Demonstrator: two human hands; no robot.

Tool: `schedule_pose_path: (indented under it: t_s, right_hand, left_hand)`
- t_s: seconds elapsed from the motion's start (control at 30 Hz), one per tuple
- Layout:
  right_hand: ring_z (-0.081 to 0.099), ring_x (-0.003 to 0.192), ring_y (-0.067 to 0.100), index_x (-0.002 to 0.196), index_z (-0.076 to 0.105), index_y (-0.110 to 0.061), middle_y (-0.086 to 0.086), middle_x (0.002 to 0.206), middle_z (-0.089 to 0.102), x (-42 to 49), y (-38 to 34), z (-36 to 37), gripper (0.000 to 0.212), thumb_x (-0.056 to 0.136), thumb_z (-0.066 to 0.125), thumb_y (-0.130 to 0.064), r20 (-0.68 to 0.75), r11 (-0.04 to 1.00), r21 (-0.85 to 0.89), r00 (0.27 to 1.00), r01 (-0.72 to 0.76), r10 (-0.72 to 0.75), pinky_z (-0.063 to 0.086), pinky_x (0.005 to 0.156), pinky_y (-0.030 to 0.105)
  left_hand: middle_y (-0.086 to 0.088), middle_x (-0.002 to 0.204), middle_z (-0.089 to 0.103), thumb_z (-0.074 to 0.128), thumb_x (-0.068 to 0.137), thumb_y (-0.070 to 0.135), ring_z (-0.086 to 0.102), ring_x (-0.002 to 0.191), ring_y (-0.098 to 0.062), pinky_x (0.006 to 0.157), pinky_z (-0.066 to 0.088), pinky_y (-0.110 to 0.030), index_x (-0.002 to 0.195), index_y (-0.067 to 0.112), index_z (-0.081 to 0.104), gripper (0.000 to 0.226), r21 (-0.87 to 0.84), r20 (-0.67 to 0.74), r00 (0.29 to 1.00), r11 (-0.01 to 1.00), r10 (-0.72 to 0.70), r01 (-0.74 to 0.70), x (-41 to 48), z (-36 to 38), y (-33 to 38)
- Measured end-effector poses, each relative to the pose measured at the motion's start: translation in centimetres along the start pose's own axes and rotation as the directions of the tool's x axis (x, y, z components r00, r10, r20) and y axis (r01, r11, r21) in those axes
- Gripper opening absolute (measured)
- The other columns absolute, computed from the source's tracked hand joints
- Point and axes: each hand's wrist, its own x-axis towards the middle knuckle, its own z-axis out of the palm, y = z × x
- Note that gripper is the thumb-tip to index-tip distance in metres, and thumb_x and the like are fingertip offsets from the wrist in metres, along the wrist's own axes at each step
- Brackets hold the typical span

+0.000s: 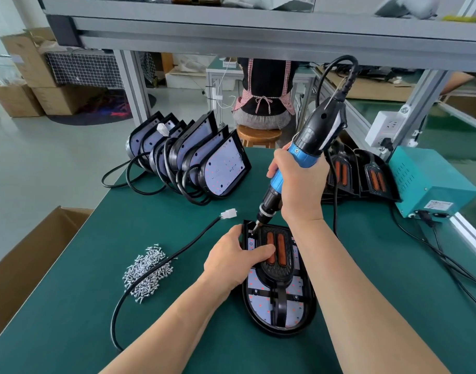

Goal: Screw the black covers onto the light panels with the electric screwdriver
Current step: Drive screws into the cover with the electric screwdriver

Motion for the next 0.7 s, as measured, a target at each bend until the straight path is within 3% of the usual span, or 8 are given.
schedule_pose_path:
  t_s: [0.17,0.27,0.43,0.53,0.63,0.7]
  right_hand:
    - [0.049,0.048,0.013,0.058,0.055,-0.032,-0.001,0.051,0.052,-0.4,-0.4,0.2,0.039,0.077,0.056,0.003,0.133,1.000,-0.009,0.991,-0.011,0.012,0.045,0.055,0.022]
    - [0.050,0.051,0.014,0.065,0.052,-0.016,0.001,0.054,0.052,-0.7,-0.8,0.4,0.022,0.076,0.059,0.001,0.206,0.999,-0.037,0.978,-0.034,0.041,0.043,0.055,0.022]
    - [0.051,0.051,0.017,0.077,0.054,-0.008,0.007,0.059,0.052,-0.9,-2.0,-0.1,0.013,0.077,0.067,-0.007,0.125,0.997,0.021,0.990,-0.069,0.066,0.046,0.055,0.025]
    - [0.052,0.050,0.015,0.088,0.054,-0.005,0.006,0.063,0.053,-0.2,-4.0,-0.8,0.019,0.078,0.069,-0.008,0.027,0.997,0.073,0.999,-0.025,0.023,0.046,0.054,0.023]
    - [0.052,0.048,0.015,0.081,0.056,-0.009,0.002,0.057,0.055,1.0,-5.9,-2.4,0.017,0.075,0.071,-0.011,-0.069,0.999,0.014,0.997,-0.033,0.034,0.046,0.052,0.021]
    - [0.052,0.045,0.014,0.077,0.057,-0.012,0.000,0.052,0.056,1.4,-6.3,-4.1,0.017,0.079,0.074,-0.010,-0.110,0.989,-0.086,0.988,-0.116,0.107,0.045,0.049,0.020]
  left_hand:
    - [0.015,0.103,0.074,0.078,0.055,0.063,0.070,0.099,-0.016,0.093,0.054,-0.045,0.113,0.038,0.061,0.066,0.011,-0.005,1.000,1.000,0.010,-0.010,0.1,0.0,-0.2]
    - [0.014,0.109,0.072,0.077,0.056,0.065,0.069,0.102,-0.016,0.095,0.053,-0.044,0.118,0.035,0.058,0.072,0.032,-0.016,1.000,1.000,0.001,0.000,0.1,-0.1,-0.1]
    - [0.023,0.102,0.068,0.075,0.055,0.067,0.065,0.100,-0.008,0.096,0.052,-0.039,0.116,0.038,0.054,0.070,0.066,-0.018,1.000,0.998,0.010,-0.009,-0.3,-0.2,0.2]
    - [0.035,0.091,0.051,0.074,0.056,0.066,0.057,0.092,-0.002,0.092,0.047,-0.032,0.124,0.037,0.046,0.079,0.074,-0.018,1.000,0.997,0.013,-0.012,-0.4,-0.2,0.4]
    - [0.034,0.089,0.056,0.075,0.056,0.064,0.059,0.088,0.006,0.089,0.049,-0.031,0.093,0.044,0.046,0.051,0.073,-0.009,1.000,0.997,0.006,-0.005,-0.5,-0.3,0.5]
    - [0.027,0.093,0.067,0.077,0.055,0.063,0.066,0.092,-0.001,0.092,0.052,-0.034,0.091,0.046,0.051,0.047,0.059,-0.007,1.000,0.998,0.018,-0.018,-0.6,-0.4,0.6]
